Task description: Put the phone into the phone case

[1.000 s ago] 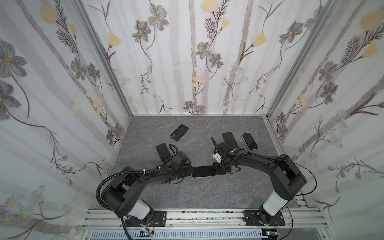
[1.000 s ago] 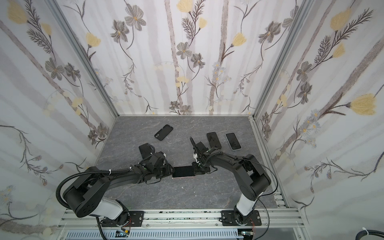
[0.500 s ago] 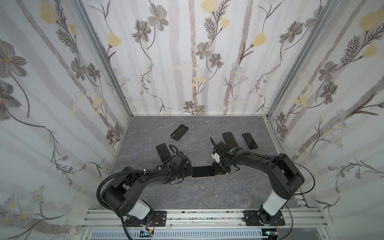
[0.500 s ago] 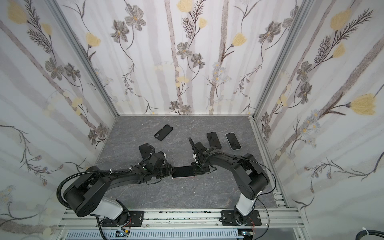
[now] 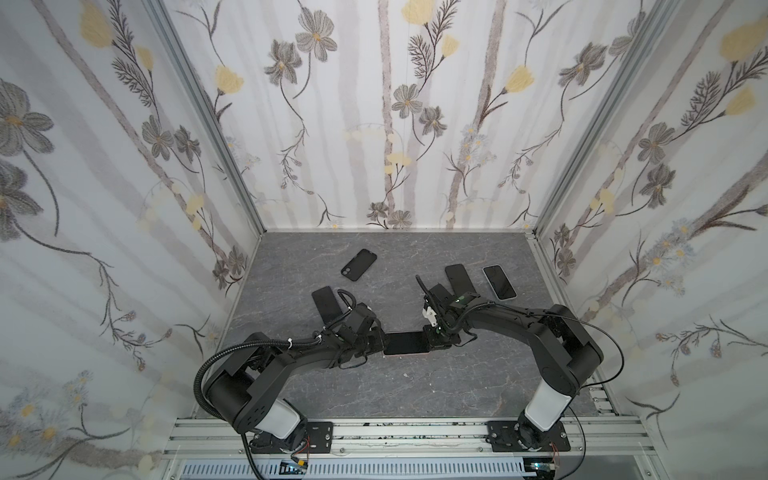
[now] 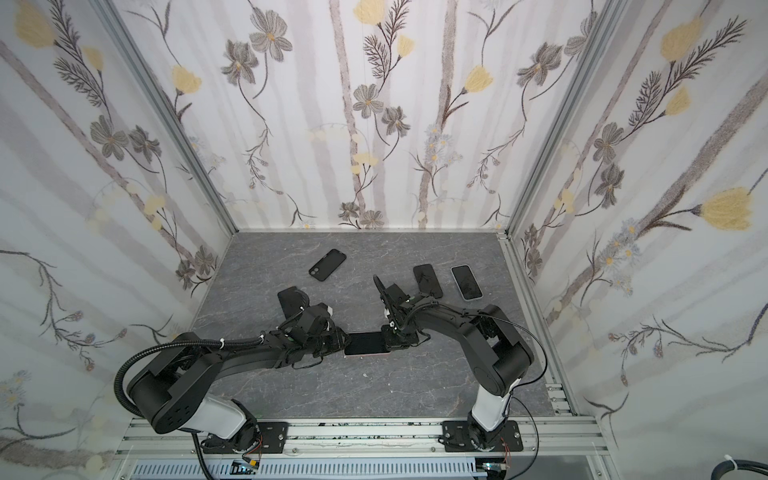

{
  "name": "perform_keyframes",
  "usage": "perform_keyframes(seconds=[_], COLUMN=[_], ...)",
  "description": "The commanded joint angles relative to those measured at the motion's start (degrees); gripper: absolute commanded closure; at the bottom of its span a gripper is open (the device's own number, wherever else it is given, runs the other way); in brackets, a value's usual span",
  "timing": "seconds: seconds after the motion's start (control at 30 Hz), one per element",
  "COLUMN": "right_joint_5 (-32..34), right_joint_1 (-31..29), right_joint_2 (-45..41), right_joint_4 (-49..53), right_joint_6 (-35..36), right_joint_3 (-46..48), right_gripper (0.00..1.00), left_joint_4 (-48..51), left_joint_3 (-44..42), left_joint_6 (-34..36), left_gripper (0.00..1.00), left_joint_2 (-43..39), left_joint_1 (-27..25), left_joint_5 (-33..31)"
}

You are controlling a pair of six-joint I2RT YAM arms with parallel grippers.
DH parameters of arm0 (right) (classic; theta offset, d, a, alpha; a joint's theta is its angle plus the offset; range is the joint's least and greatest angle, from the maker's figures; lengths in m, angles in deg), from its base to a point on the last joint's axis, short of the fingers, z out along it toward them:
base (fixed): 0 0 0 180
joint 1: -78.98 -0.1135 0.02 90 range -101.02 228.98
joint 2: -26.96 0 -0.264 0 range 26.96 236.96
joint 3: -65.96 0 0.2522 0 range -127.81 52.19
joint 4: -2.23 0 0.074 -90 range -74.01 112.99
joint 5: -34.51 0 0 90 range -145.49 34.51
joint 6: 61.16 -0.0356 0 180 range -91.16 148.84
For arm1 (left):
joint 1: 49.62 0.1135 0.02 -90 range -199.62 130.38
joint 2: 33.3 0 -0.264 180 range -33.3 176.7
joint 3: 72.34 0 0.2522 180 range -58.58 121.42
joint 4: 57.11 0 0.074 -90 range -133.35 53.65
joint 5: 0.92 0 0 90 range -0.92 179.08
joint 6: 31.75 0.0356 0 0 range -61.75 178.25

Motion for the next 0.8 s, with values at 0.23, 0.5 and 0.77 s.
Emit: perform_keyframes(seconds=[0.23,0.5,0.77], right_joint_5=[9.7,5.9,3.2], right_joint_1=[-0.9,1.7,2.6], right_joint_2=[-3.1,-6.4,-1.6], right_joint_4=[3.8,2.6,1.2], right_joint_6=[-0.4,0.8,2.4], right_joint_3=[-4.2,-7.3,-7.6], right_gripper=[0.78,0.71,0.77], left_joint_4=[9.3,12.8,13.2], left_joint_3=[0.7,3.9,4.2], left_joint_6=[-0.1,2.3,2.8], left_gripper=[0.61,0.61,0.62], left_joint_2=[-0.7,-1.8,0.4], left_joint_1=[0.0,0.0,0.0], left_joint_5=[-1.8,-4.2,-3.1])
